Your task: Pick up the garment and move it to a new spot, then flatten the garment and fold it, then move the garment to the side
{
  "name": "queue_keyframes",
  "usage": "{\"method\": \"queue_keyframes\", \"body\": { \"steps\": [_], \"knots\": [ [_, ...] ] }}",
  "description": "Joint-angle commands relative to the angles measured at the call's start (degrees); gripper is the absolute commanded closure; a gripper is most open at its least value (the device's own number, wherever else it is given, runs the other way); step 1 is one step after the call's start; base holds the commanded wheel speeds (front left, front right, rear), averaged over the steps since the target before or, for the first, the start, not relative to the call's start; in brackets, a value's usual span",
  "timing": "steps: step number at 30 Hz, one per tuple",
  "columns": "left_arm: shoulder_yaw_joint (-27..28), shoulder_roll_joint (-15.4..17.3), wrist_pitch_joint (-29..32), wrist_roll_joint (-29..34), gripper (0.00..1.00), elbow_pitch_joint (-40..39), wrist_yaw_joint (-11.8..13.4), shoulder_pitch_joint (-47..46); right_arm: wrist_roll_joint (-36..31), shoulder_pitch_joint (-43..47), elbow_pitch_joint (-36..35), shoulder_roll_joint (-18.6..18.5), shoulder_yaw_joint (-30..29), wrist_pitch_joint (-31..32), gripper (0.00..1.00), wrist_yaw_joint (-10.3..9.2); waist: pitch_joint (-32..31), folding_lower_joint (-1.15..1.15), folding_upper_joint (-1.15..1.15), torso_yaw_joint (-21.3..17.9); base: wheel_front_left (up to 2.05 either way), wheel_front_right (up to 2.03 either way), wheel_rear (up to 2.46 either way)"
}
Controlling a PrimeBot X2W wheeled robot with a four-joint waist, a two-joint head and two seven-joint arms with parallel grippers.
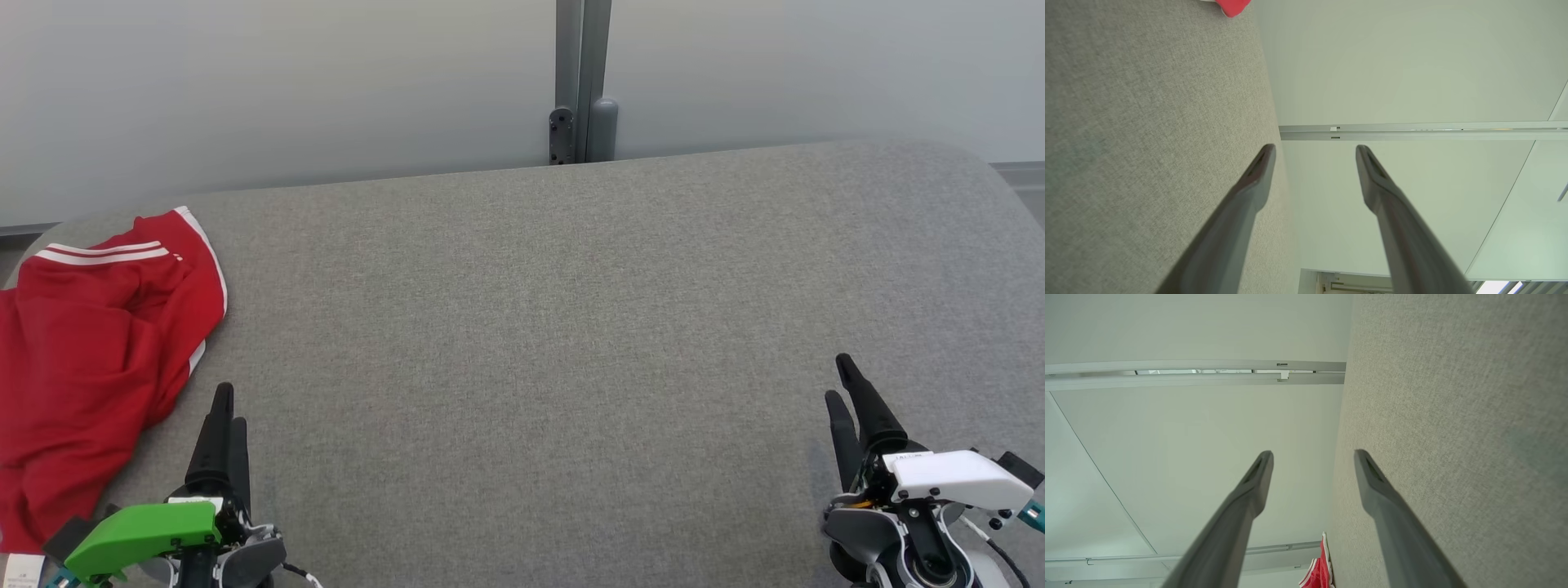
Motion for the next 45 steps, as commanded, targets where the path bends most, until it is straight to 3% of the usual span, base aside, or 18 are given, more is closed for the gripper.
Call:
{"method": "queue_keyframes", "body": {
  "steps": [1,9,28,45],
  "knots": [
    [-0.39,0.60,-0.74,1.24,0.00,-0.89,-0.06,-1.18,-1.34,-1.52,-1.14,-0.76,0.53,-0.74,0.00,0.11,0.00,0.00,0.00,0.02,0.00,0.00,0.00],
    [-1.71,1.85,-2.86,7.06,0.00,0.46,-0.08,-2.10,-10.26,-2.59,-1.18,-1.83,1.67,-2.79,0.00,0.12,0.03,0.00,0.00,0.09,0.00,0.00,0.00],
    [-2.28,1.71,-6.96,33.56,0.00,2.02,0.83,-1.85,-37.45,-3.19,-2.28,-3.94,5.52,-6.86,0.00,0.14,-0.10,0.00,0.00,0.29,0.00,0.00,0.00],
    [-1.90,2.27,-10.00,49.53,0.00,3.05,0.28,-0.31,-52.57,-3.03,-2.31,-6.57,6.43,-9.96,0.00,0.15,-0.16,0.00,0.00,0.19,0.00,0.00,0.00]
  ]
}}
